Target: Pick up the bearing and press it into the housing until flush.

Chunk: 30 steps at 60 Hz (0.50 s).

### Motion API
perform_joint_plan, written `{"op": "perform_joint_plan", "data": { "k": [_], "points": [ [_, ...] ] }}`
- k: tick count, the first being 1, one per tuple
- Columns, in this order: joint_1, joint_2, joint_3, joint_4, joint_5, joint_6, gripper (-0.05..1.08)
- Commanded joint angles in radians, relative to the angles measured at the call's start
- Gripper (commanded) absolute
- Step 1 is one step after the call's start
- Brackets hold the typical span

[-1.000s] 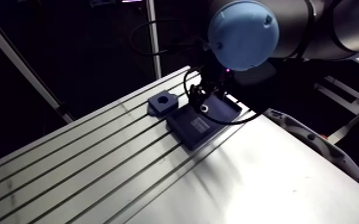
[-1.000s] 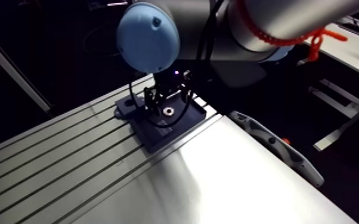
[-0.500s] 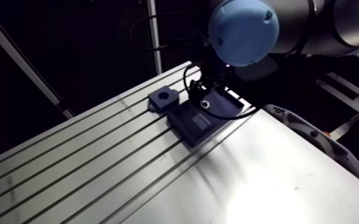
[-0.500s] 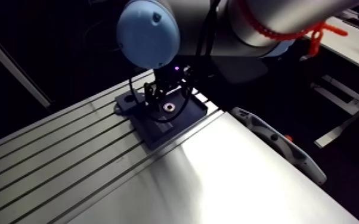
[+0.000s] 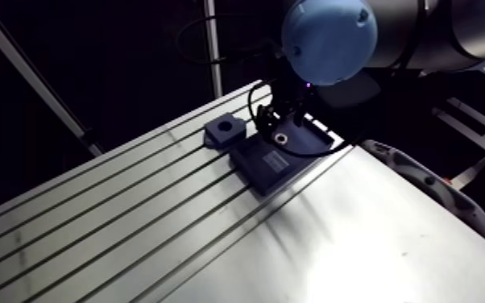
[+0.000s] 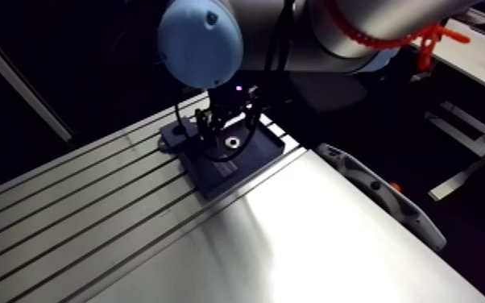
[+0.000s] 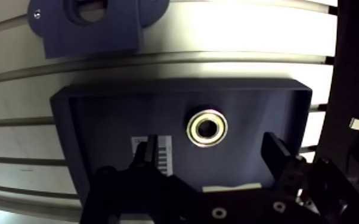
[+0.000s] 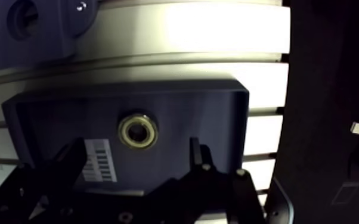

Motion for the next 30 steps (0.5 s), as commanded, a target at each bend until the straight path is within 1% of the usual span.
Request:
{"op": "perform_joint_plan", "data": {
  "k": [1, 6, 8, 12, 15, 25, 30],
  "points": [
    [0.011, 0.005, 0.0, -0.001, -0.002, 0.001, 0.13],
    [0.011, 0.007, -0.001, -0.001, -0.002, 0.001, 0.14],
    [0.011, 0.007, -0.001, -0.001, -0.002, 0.001, 0.19],
    [0.011, 0.007, -0.001, -0.001, -0.002, 0.001, 0.21],
    [0.011, 0.007, -0.003, -0.001, -0.002, 0.001, 0.24],
    [0.011, 0.01, -0.004, -0.001, -0.002, 0.001, 0.26],
    [0.011, 0.012, -0.004, -0.001, -0.002, 0.001, 0.31]
  ]
}}
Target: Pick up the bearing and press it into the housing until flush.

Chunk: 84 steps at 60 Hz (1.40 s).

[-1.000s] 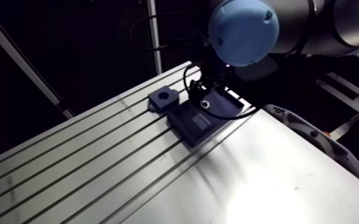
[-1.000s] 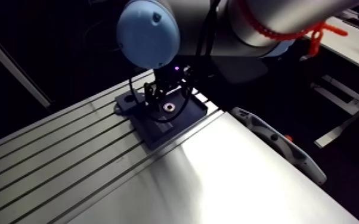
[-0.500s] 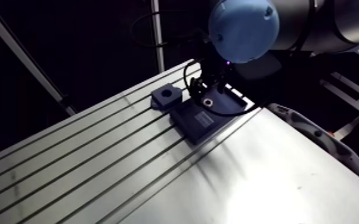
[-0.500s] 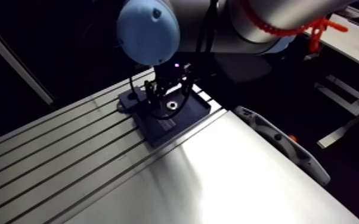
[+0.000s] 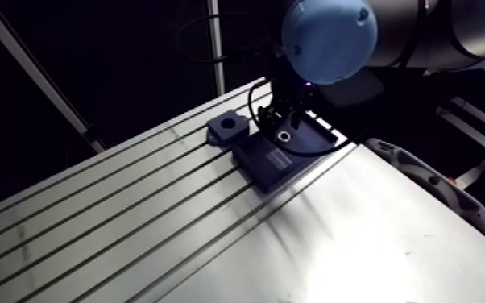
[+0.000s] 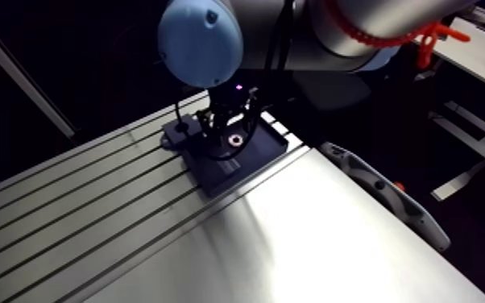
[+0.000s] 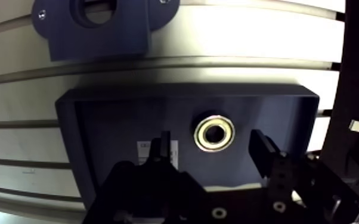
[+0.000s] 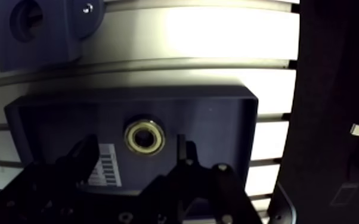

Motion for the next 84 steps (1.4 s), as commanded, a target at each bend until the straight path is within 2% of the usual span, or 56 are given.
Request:
{"op": "perform_joint_plan", "data": {
  "k": [1, 84],
  "points": [
    [0.0, 0.003, -0.001, 0.0, 0.0, 0.0, 0.31],
    [-0.001, 0.023, -0.006, -0.022, -0.003, -0.001, 0.47]
  ]
}}
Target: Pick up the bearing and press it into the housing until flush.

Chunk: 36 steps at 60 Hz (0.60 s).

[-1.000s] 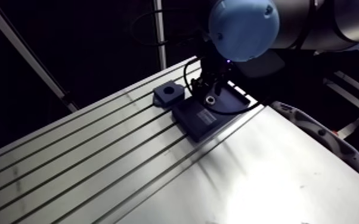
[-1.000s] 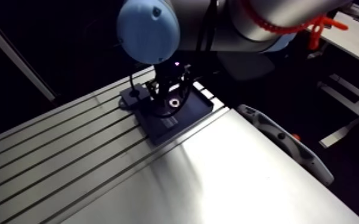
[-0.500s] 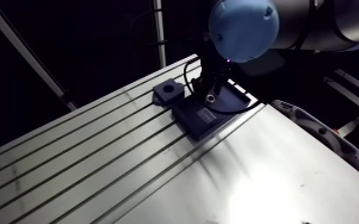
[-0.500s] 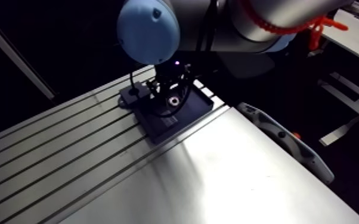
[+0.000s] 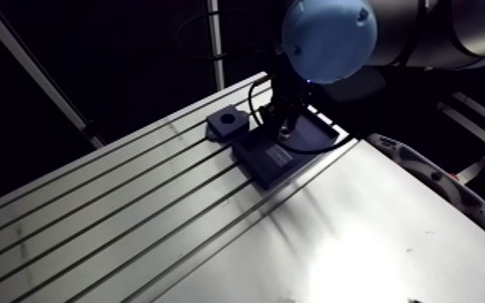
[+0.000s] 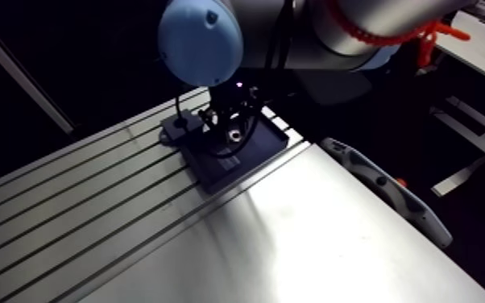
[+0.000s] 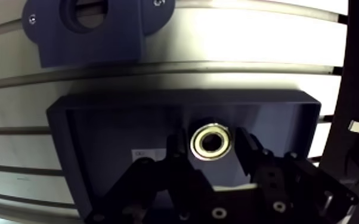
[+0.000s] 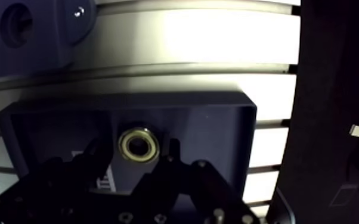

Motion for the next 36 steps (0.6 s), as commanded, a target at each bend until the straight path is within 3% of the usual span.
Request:
{"op": "perform_joint_plan", "data": {
  "k": [1, 36],
  "points": [
    [0.0, 0.002, -0.003, 0.0, 0.0, 0.0, 0.47],
    [0.0, 0.001, 0.002, 0.001, 0.0, 0.0, 0.51]
  ]
}}
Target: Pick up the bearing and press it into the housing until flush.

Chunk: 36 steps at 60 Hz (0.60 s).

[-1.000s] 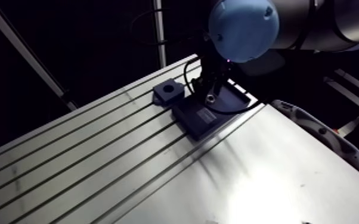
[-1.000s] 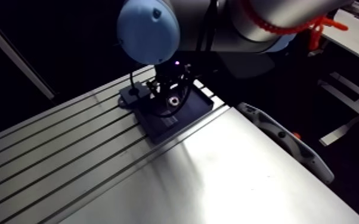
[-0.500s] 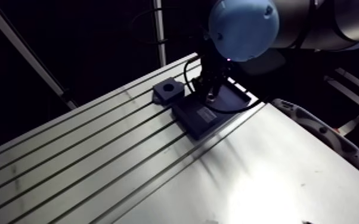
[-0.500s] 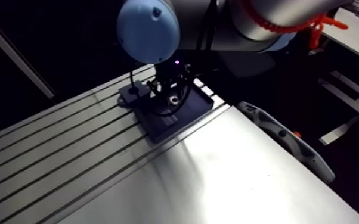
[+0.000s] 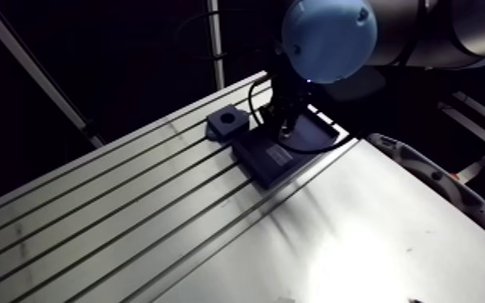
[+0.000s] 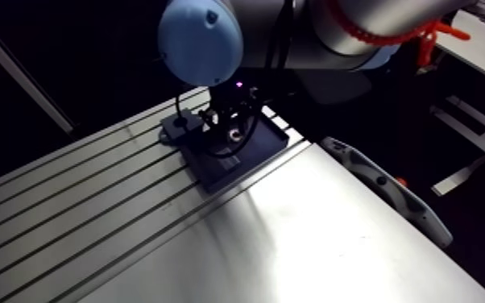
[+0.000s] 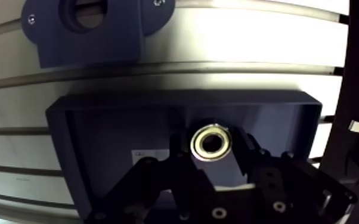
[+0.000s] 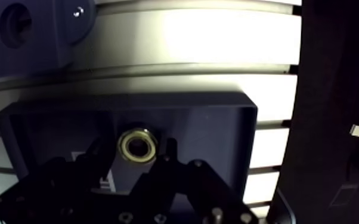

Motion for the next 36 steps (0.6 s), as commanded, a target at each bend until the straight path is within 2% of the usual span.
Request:
{"op": "perform_joint_plan", "data": {
  "k": [1, 18, 36],
  "points": [
    [0.0, -0.001, 0.002, 0.001, 0.0, 0.0, 0.51],
    [0.0, -0.006, 0.001, 0.001, 0.0, 0.0, 0.56],
    [-0.003, -0.028, 0.001, 0.01, 0.001, -0.002, 0.57]
  ]
}}
